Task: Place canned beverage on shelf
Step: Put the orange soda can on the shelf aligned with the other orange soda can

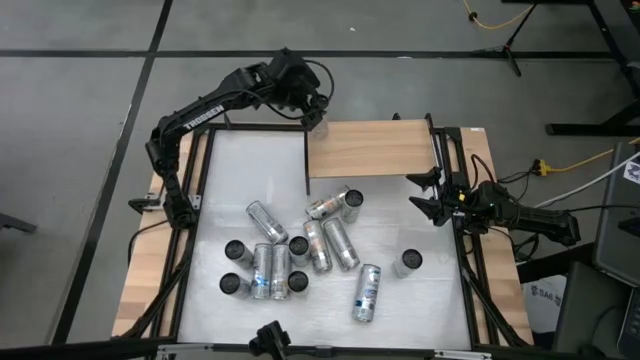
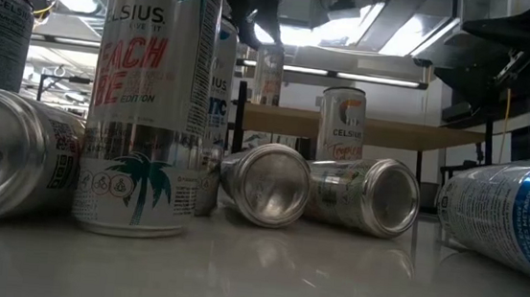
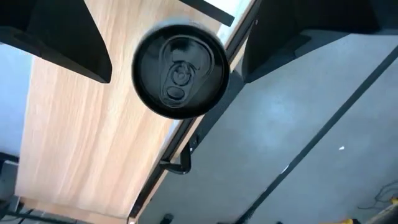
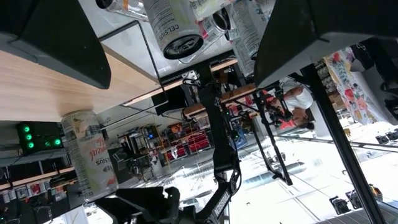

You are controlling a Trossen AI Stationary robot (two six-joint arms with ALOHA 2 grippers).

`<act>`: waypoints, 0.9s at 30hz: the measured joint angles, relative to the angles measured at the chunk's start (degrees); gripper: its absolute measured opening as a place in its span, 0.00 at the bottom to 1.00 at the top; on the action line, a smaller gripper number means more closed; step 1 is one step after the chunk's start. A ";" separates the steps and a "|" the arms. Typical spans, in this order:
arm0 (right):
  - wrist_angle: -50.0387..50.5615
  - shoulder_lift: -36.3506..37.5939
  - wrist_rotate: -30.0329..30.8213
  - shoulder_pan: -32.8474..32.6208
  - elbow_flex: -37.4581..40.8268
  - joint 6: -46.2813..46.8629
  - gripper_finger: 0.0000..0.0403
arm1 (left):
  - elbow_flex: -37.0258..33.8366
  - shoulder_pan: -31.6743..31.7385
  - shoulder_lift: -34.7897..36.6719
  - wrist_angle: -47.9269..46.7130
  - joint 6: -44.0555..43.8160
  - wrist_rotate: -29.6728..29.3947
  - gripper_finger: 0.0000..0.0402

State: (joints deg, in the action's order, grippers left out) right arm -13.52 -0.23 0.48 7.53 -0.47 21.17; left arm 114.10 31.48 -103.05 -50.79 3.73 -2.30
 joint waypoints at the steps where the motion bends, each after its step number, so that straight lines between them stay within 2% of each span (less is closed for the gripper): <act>1: 0.01 -0.01 0.03 0.00 0.00 -0.01 0.97 | 0.00 -0.02 0.42 -0.03 0.00 0.09 0.87; 8: -0.16 -0.02 0.07 0.00 0.00 1.10 0.97 | 0.00 -0.48 3.89 -0.34 -0.02 0.28 0.87; 12: -0.21 -0.01 0.16 0.00 0.00 5.63 0.97 | 0.00 -1.06 6.62 -2.48 0.00 0.31 0.87; 21: -3.65 -0.01 0.23 0.00 0.00 5.99 0.97 | -0.18 -3.62 13.48 -9.02 1.38 0.28 0.87; 24: -5.78 -0.02 0.23 0.00 0.00 5.62 0.97 | -2.74 -4.75 16.63 -8.65 1.40 0.29 0.87; 27: -7.65 0.00 0.22 0.00 0.00 5.60 0.97 | -8.34 -6.32 20.38 -8.27 0.74 0.27 0.87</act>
State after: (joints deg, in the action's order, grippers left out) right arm -21.18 -0.23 0.70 7.53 -0.47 26.76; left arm 105.76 25.16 -82.67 -59.06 4.47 -2.03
